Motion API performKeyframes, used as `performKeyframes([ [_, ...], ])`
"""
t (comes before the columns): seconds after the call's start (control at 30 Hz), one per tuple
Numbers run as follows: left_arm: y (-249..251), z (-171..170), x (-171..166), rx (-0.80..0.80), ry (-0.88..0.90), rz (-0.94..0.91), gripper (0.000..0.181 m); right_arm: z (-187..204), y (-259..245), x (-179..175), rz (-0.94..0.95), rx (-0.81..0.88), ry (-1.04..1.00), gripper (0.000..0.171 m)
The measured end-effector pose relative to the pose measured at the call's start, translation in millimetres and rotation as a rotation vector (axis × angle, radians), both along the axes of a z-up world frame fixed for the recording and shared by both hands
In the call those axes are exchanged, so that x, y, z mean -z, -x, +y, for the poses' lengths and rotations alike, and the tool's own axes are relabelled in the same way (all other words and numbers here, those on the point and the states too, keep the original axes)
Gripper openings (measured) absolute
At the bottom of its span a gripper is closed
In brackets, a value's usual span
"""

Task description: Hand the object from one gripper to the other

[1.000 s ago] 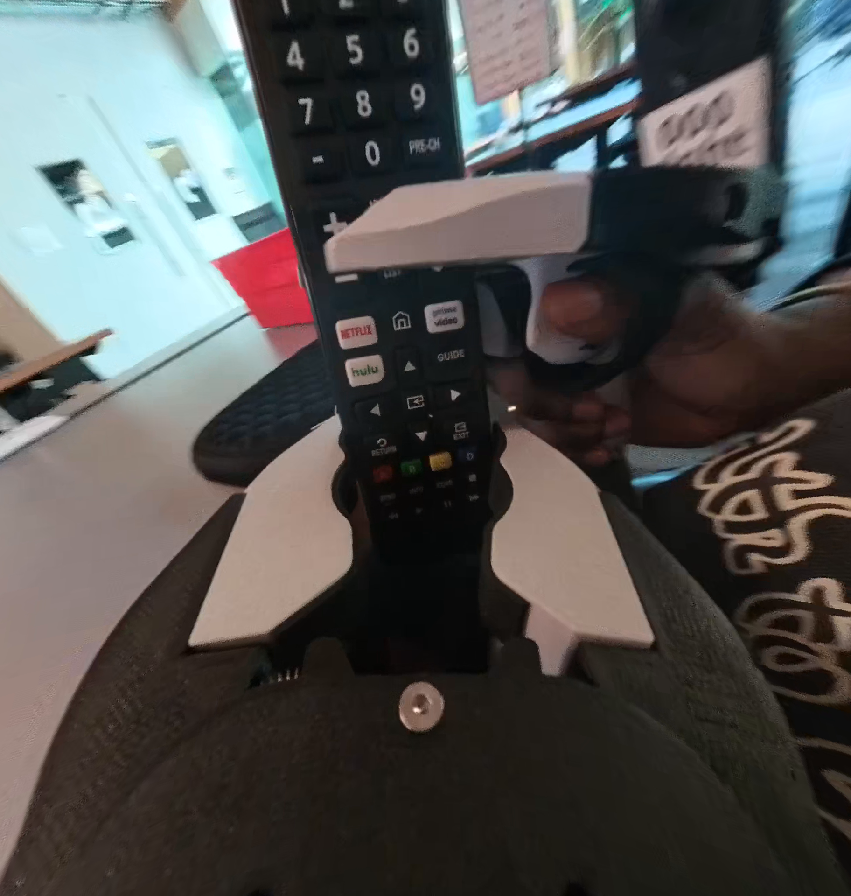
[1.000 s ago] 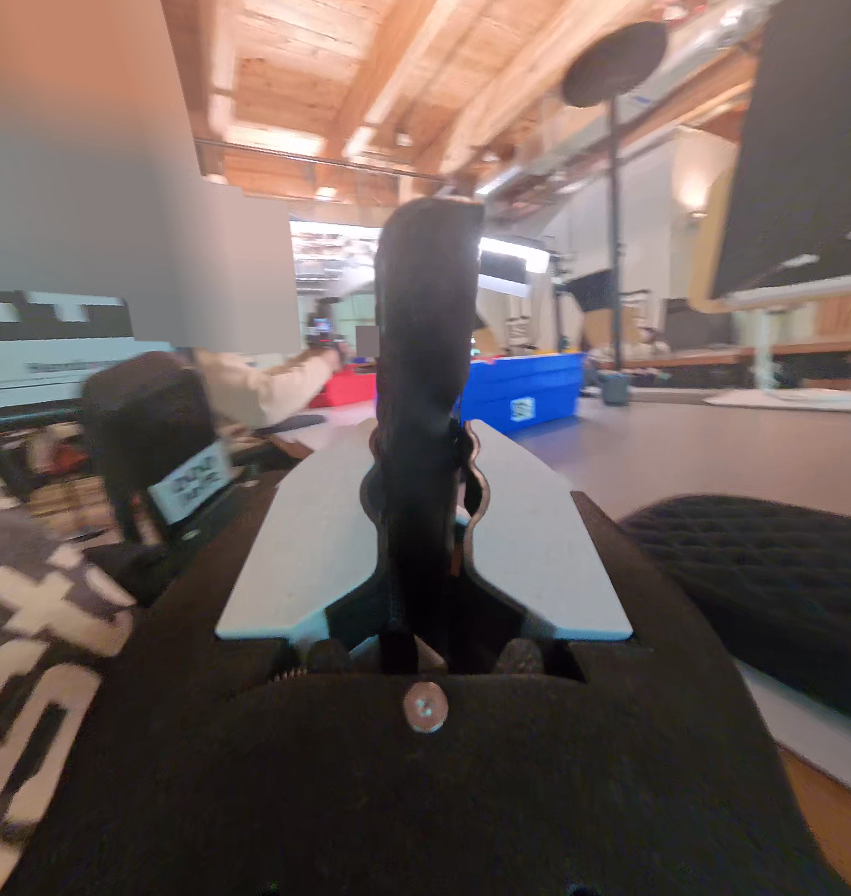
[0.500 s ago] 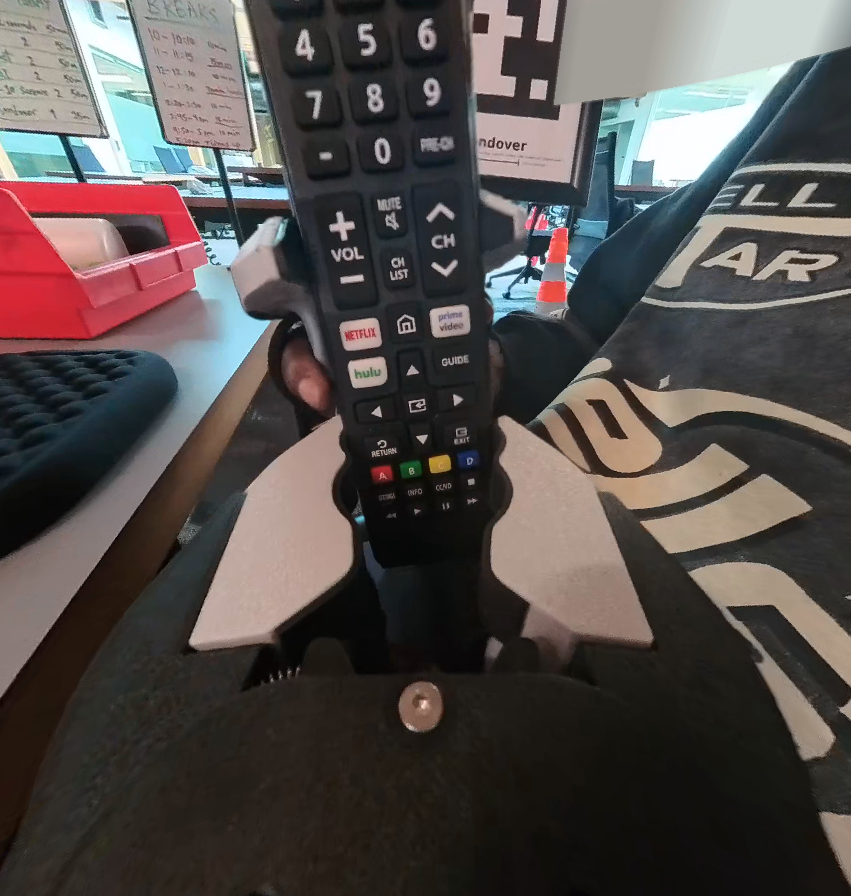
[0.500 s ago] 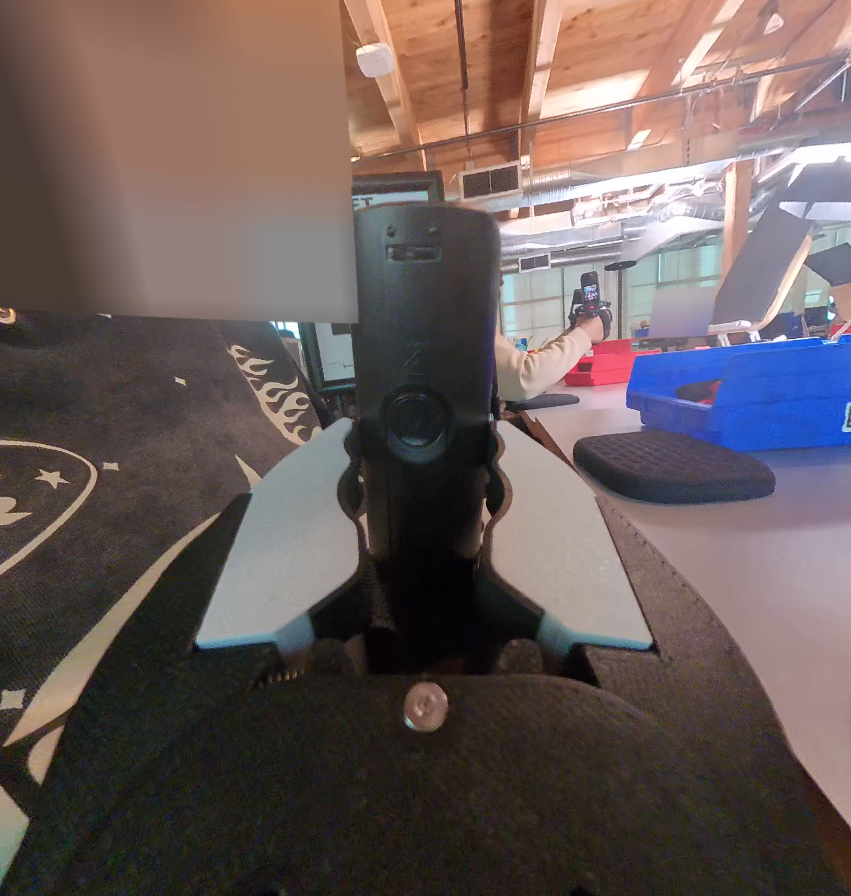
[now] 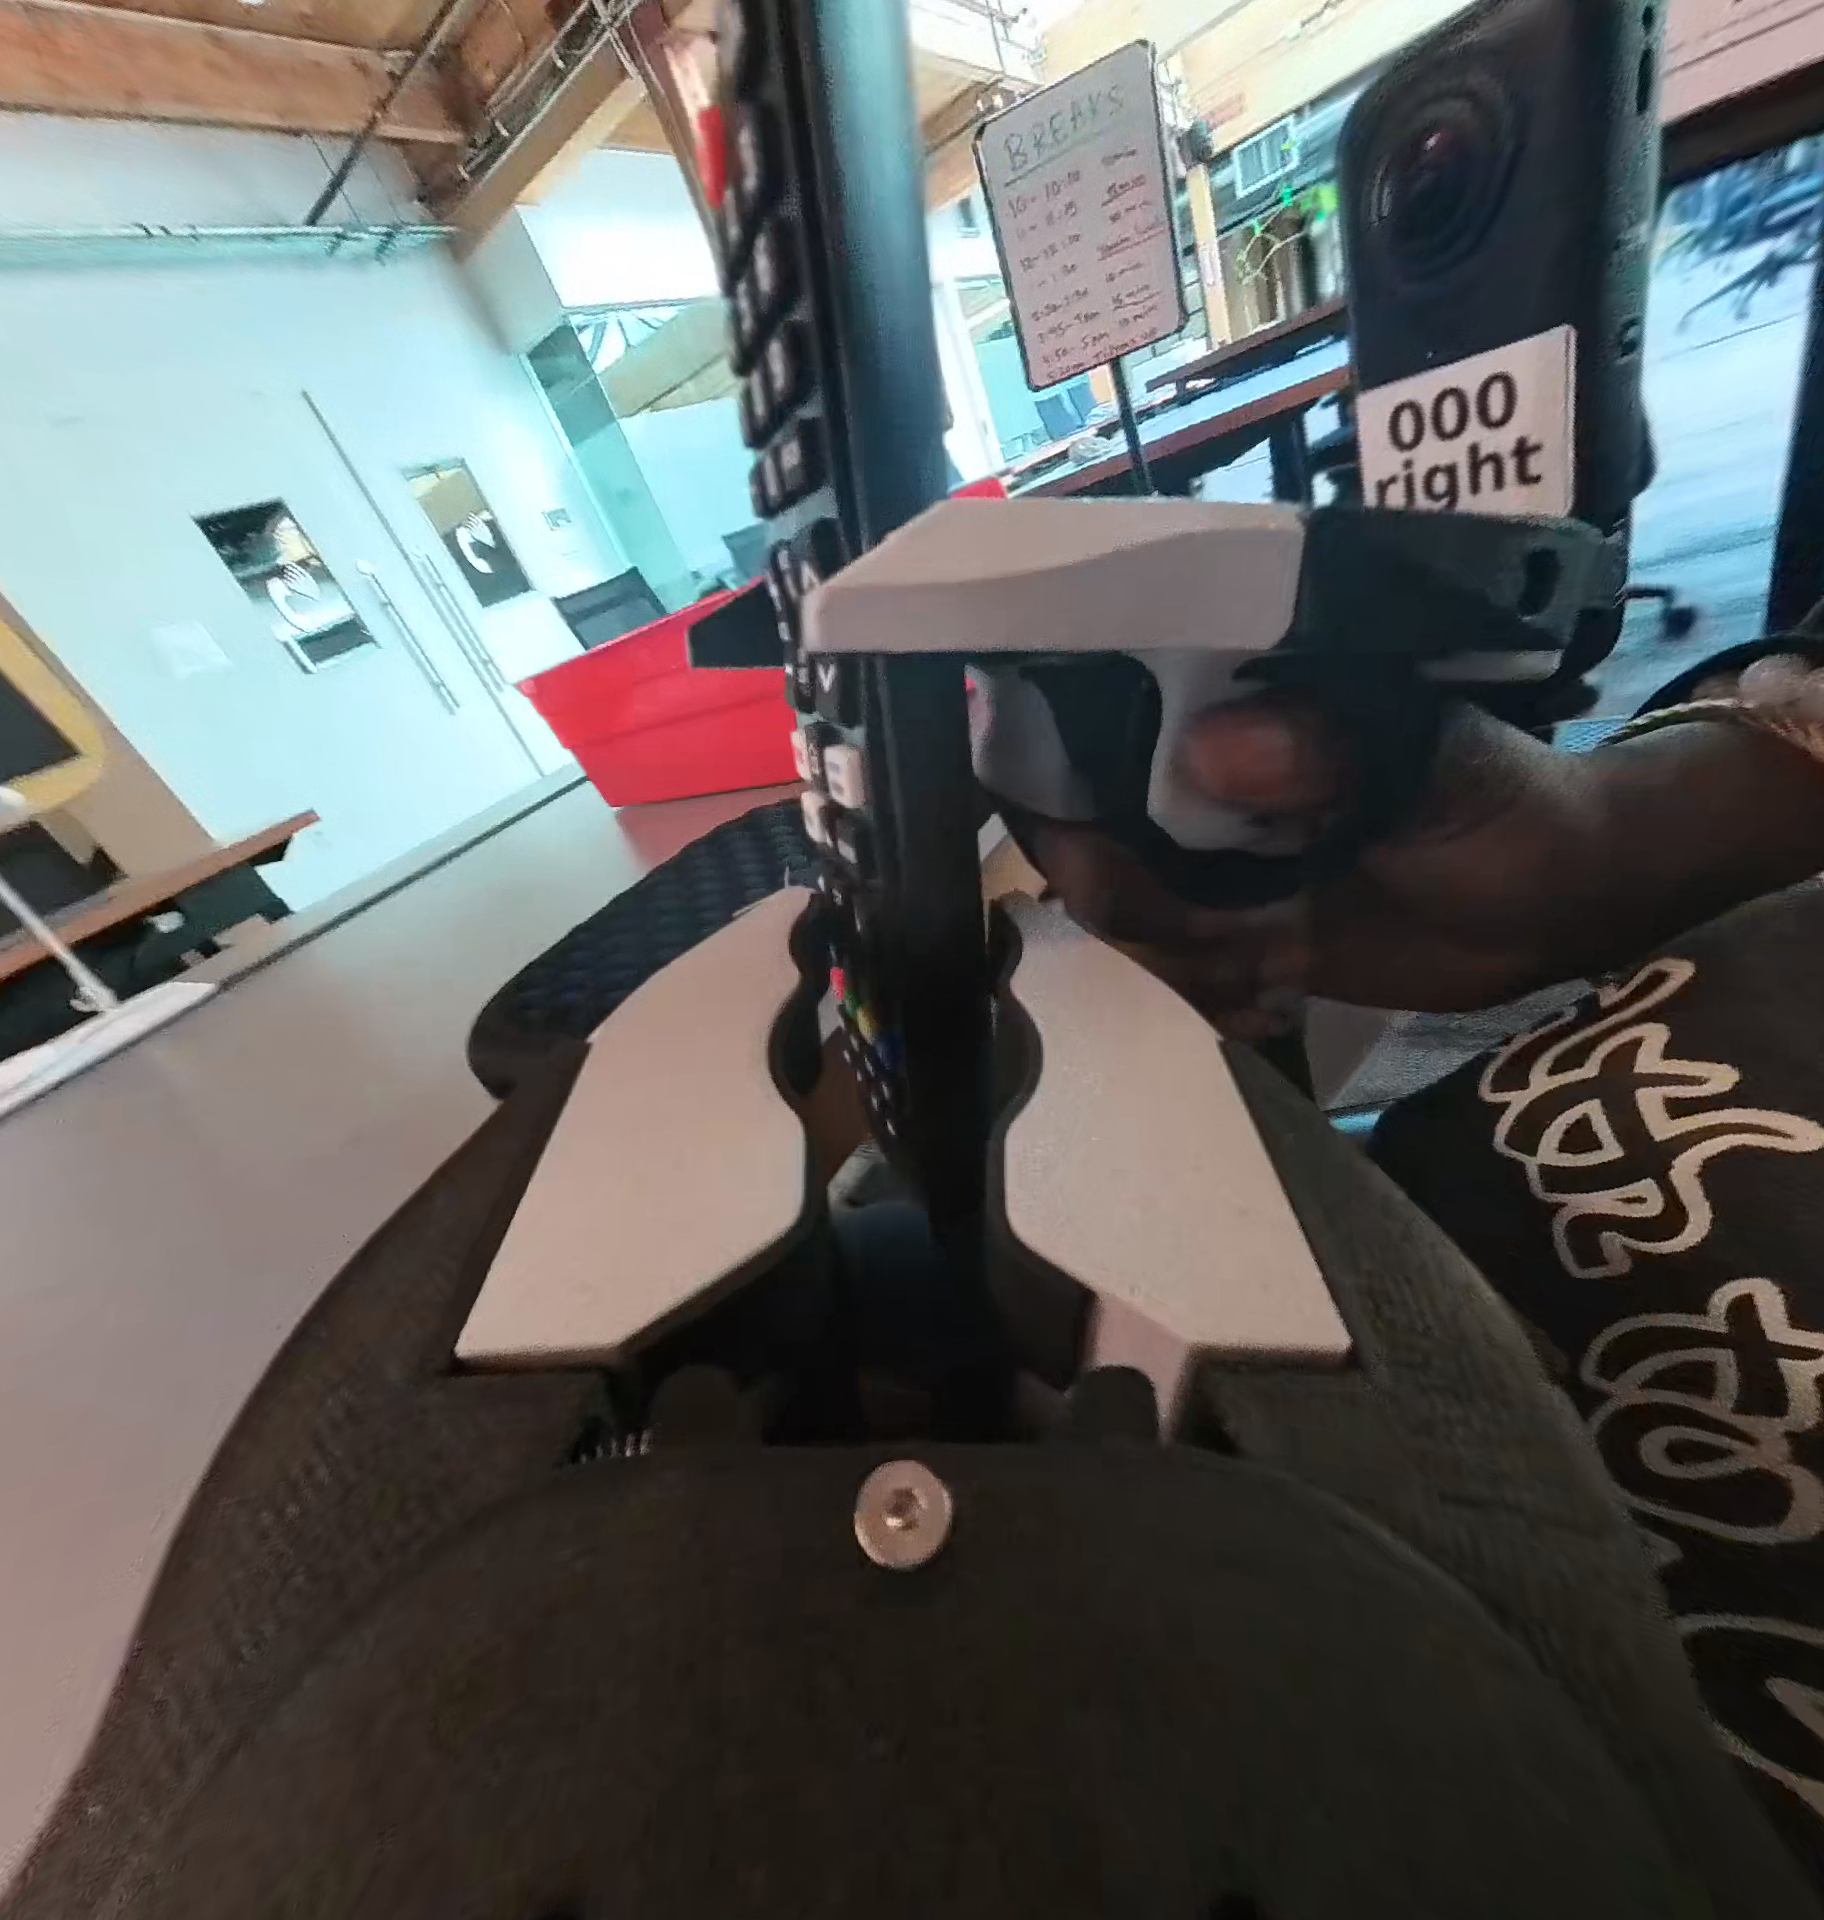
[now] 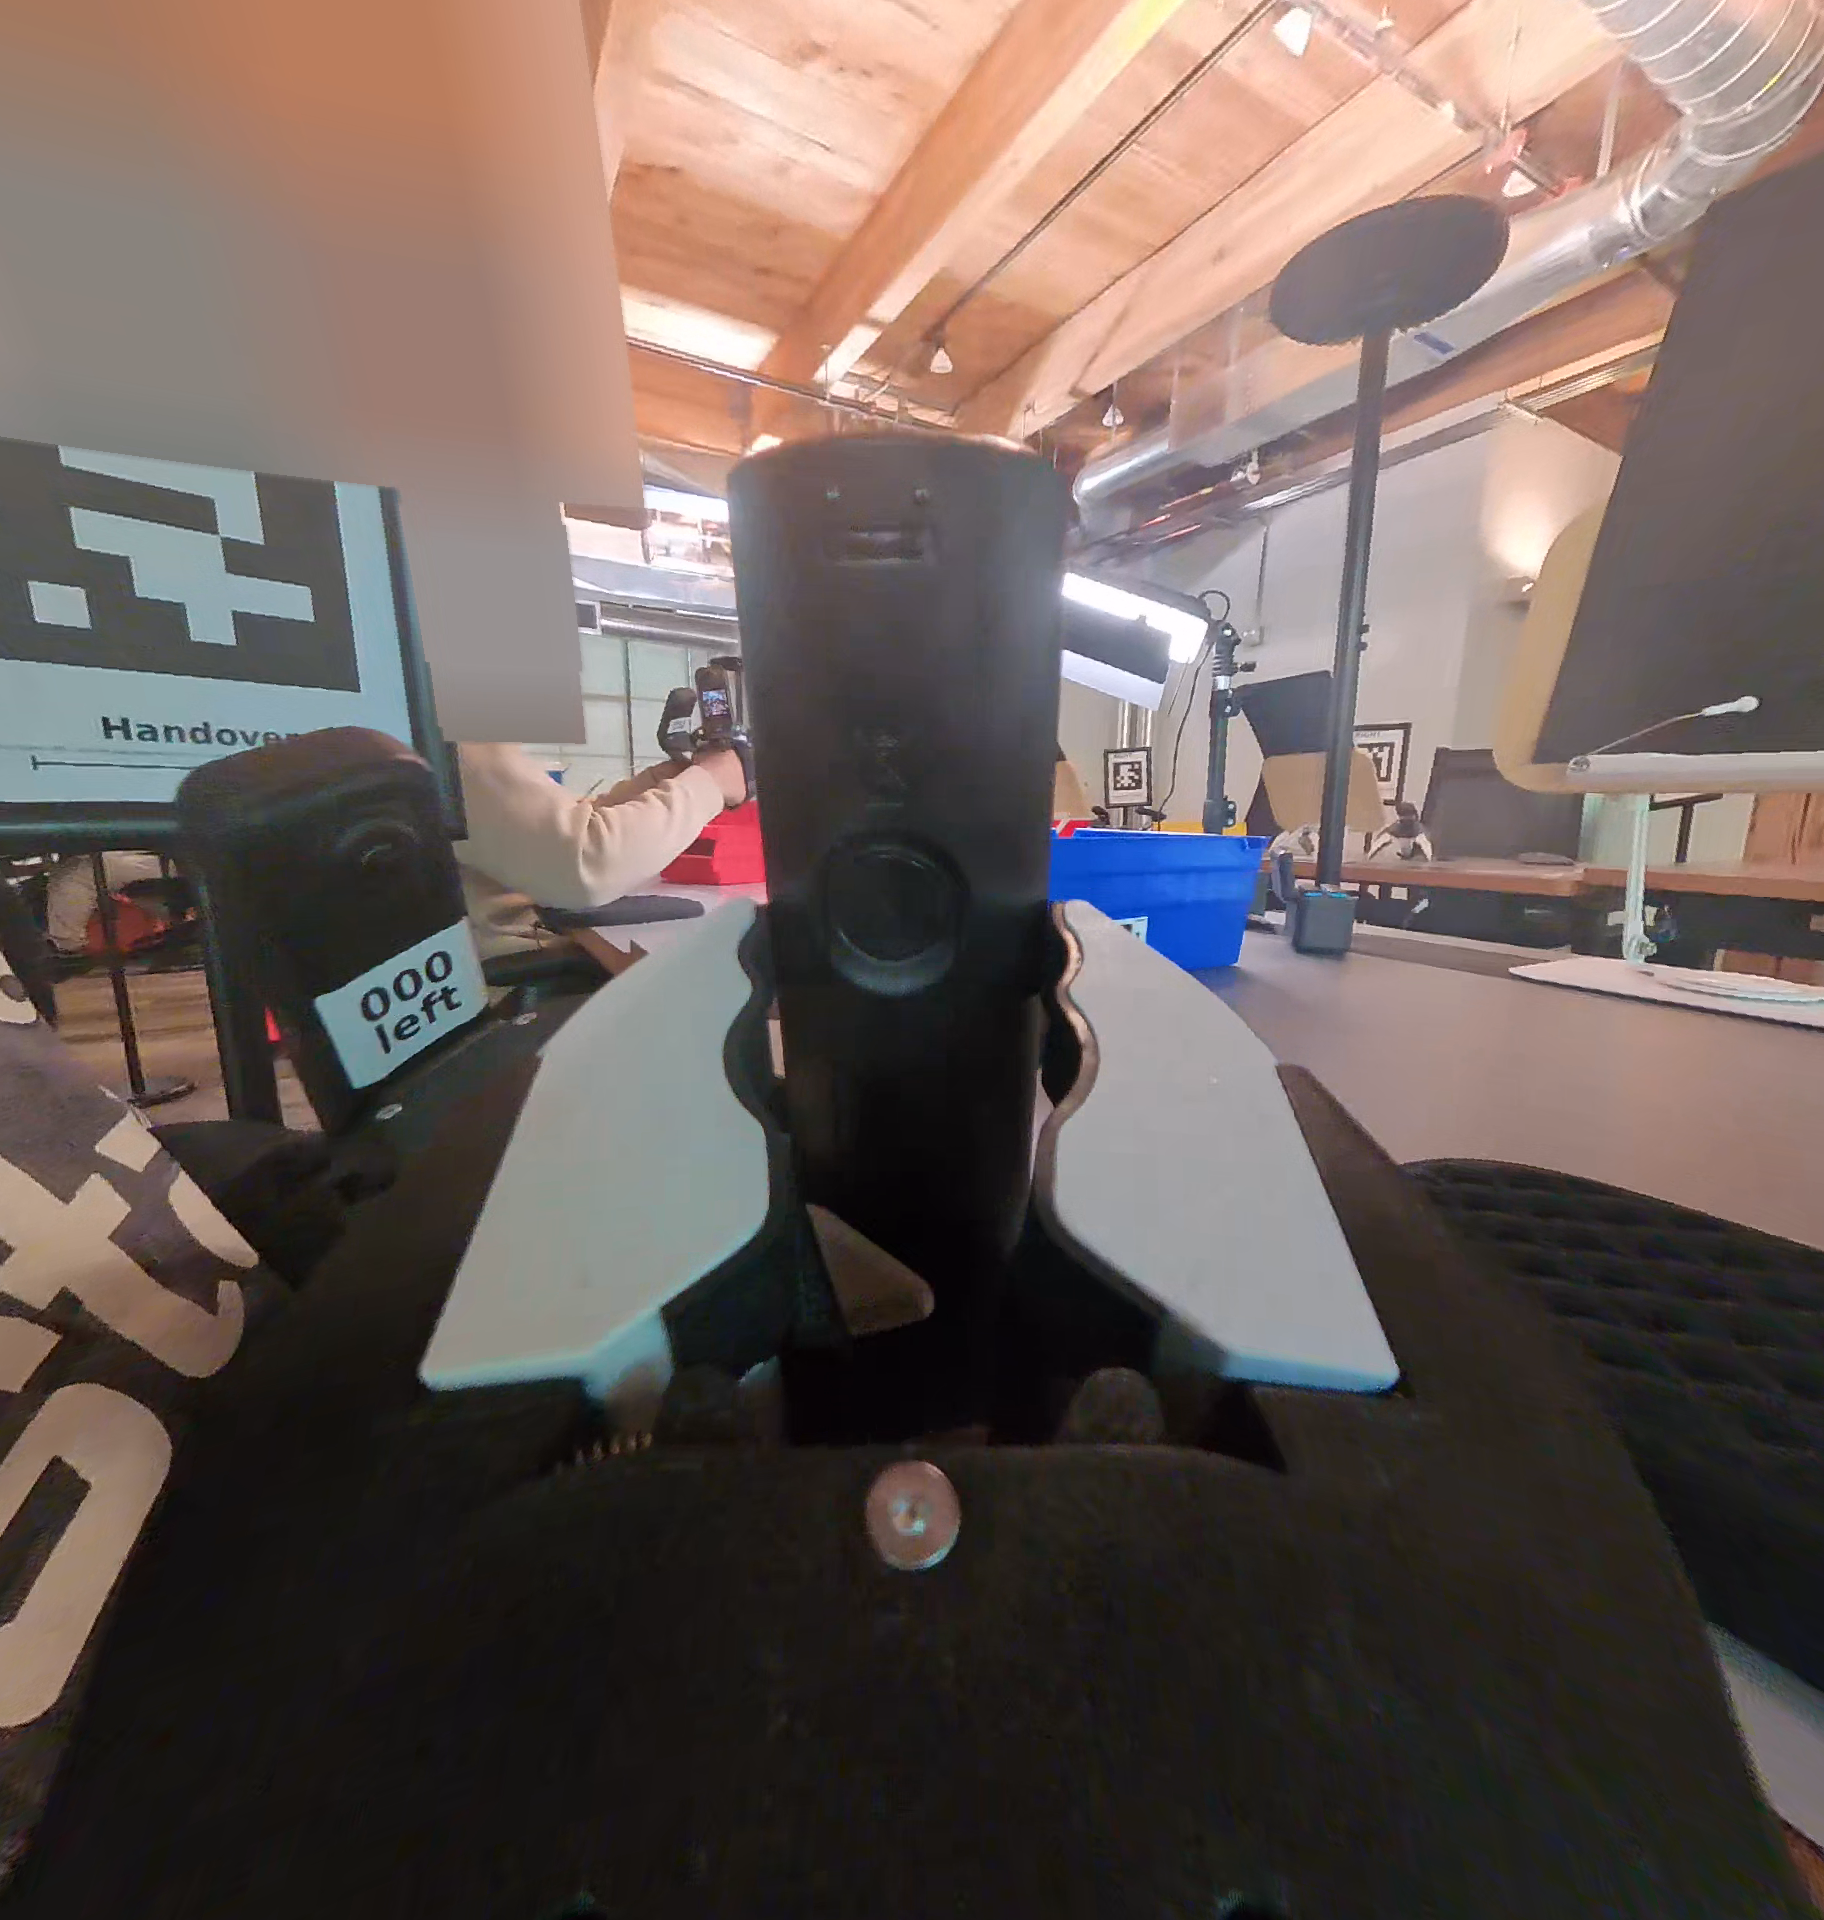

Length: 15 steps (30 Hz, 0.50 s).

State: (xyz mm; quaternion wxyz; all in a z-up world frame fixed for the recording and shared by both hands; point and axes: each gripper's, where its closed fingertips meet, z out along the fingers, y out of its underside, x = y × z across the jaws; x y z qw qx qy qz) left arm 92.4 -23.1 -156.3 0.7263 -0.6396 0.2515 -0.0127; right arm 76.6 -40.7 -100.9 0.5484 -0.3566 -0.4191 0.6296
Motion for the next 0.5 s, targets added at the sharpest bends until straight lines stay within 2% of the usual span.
performKeyframes([
  [0.1, -5.9, -6.3, -4.2, 0.142, 0.047, -0.125, 0.027, -1.8, -2.7, -2.6, -0.004, -0.076, 0.006, 0.046],
  [0.17, -15.6, -16.5, -9.9, 0.319, 0.102, -0.259, 0.026, -9.8, -11.2, -9.3, 0.03, -0.249, 0.04, 0.041],
  [0.27, -27.2, -33.3, -17.3, 0.565, 0.199, -0.426, 0.025, -16.4, -20.9, -11.8, -0.002, -0.501, 0.155, 0.047],
  [0.4, -35.4, -43.2, -13.4, 0.685, 0.282, -0.448, 0.025, -26.7, -20.5, -1.1, -0.106, -0.644, 0.206, 0.048],
  [0.5, -41.9, -45.8, -4.6, 0.703, 0.337, -0.399, 0.025, -36.0, -18.6, 7.4, -0.17, -0.693, 0.206, 0.042],
])
